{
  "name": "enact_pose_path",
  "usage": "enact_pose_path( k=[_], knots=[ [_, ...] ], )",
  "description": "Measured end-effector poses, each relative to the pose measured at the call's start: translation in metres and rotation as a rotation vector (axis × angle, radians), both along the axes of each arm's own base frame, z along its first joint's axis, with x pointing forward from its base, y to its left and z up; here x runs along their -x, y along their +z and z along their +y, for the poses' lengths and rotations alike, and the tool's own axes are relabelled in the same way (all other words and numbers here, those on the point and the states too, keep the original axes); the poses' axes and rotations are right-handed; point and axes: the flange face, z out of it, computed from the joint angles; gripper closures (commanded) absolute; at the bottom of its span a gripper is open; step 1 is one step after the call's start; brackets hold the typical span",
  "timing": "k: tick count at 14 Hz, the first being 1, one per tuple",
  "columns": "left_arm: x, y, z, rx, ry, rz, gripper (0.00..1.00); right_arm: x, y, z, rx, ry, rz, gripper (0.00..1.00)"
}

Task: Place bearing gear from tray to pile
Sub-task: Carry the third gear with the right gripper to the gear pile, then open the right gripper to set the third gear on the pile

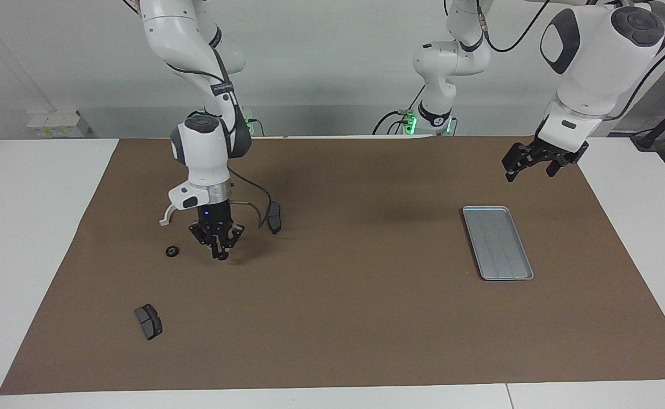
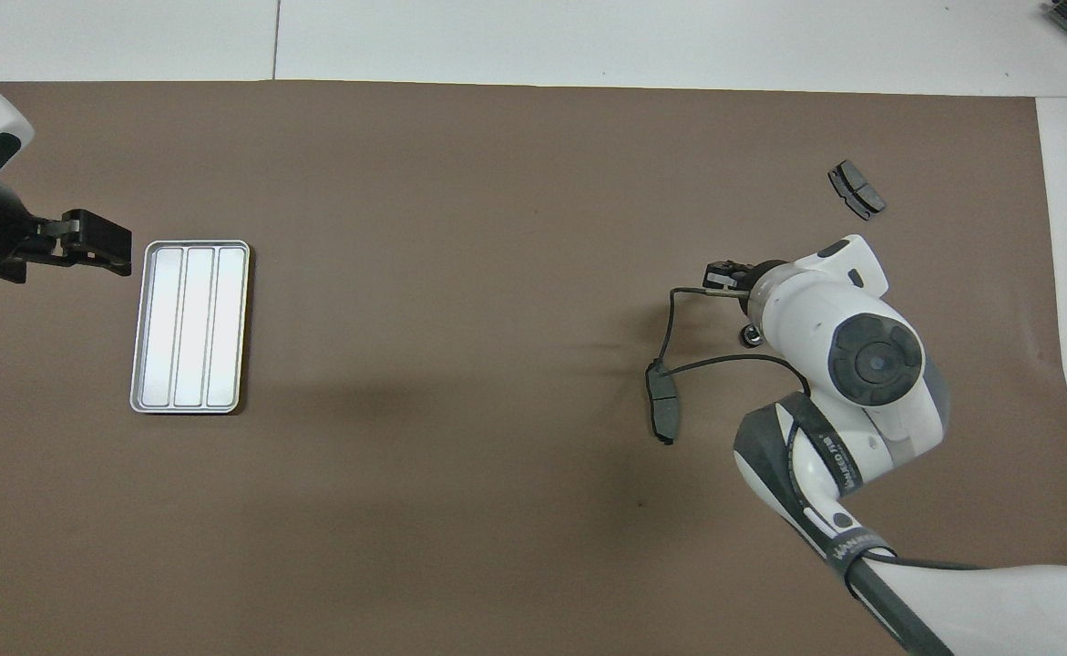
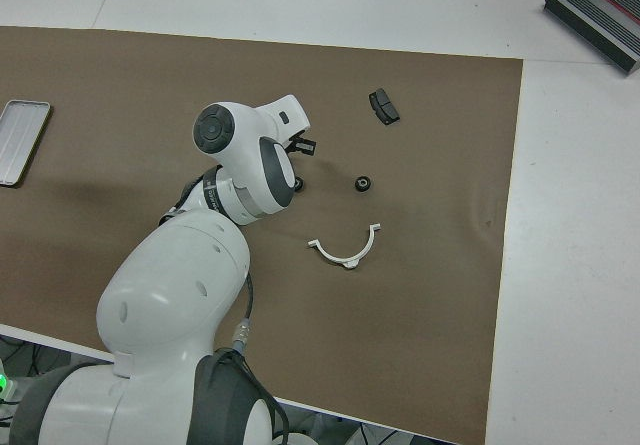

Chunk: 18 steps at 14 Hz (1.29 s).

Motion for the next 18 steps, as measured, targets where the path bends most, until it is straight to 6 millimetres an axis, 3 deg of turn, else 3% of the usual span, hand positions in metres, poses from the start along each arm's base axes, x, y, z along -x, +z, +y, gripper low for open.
enact_pose_path(
  k=[3, 4, 5, 6, 9, 13, 16, 18],
  knots=[
    [0.000, 0.000, 0.000, 0.000, 0.000, 0.000, 0.00, -0.002, -0.003, -0.041, 0.030, -0.005, 0.013, 1.00],
    [0.000, 0.000, 0.000, 0.000, 0.000, 0.000, 0.00, -0.001, -0.004, -0.046, 0.032, -0.012, 0.018, 0.79],
    [0.000, 0.000, 0.000, 0.000, 0.000, 0.000, 0.00, -0.001, -0.006, -0.047, 0.034, -0.015, 0.028, 0.46],
    [0.000, 0.000, 0.000, 0.000, 0.000, 0.000, 0.00, 0.000, -0.007, -0.046, 0.038, -0.020, 0.045, 0.00],
    [0.000, 0.000, 0.000, 0.000, 0.000, 0.000, 0.00, -0.004, 0.000, -0.042, 0.041, -0.047, 0.090, 0.00],
    [0.000, 0.000, 0.000, 0.000, 0.000, 0.000, 0.00, -0.013, 0.036, -0.036, 0.068, -0.067, 0.113, 0.00],
    [0.000, 0.000, 0.000, 0.000, 0.000, 0.000, 0.00, -0.009, 0.086, -0.027, 0.043, -0.100, 0.183, 0.00],
    [0.000, 0.000, 0.000, 0.000, 0.000, 0.000, 0.00, -0.005, 0.141, -0.025, 0.016, -0.053, 0.248, 0.00]
  ],
)
